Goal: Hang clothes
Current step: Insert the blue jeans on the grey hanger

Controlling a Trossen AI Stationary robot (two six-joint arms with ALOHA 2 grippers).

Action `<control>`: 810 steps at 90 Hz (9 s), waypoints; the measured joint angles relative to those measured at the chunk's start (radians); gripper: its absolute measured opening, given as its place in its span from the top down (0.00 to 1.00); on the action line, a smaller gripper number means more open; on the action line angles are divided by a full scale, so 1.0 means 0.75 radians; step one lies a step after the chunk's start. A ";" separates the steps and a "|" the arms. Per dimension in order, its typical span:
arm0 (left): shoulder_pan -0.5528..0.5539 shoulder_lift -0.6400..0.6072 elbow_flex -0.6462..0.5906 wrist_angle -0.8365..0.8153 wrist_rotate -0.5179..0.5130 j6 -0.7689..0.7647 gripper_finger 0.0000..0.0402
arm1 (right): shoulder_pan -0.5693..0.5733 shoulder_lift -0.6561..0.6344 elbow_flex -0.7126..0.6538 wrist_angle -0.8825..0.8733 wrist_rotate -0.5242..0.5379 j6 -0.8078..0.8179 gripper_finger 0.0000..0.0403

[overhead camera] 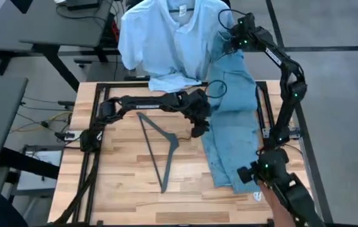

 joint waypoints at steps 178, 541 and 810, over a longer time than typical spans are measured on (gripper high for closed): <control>-0.410 -0.545 0.000 -0.903 -0.273 -0.130 0.69 | 2.758 -0.052 -0.954 0.192 0.388 2.947 0.43; 0.022 -0.569 -0.954 -0.301 -0.416 0.863 0.55 | 2.585 -0.114 -0.503 -0.243 0.417 2.662 0.43; 0.400 -0.590 -1.014 -0.276 -0.564 1.082 0.62 | 2.767 -0.043 -0.503 0.130 0.268 2.638 0.43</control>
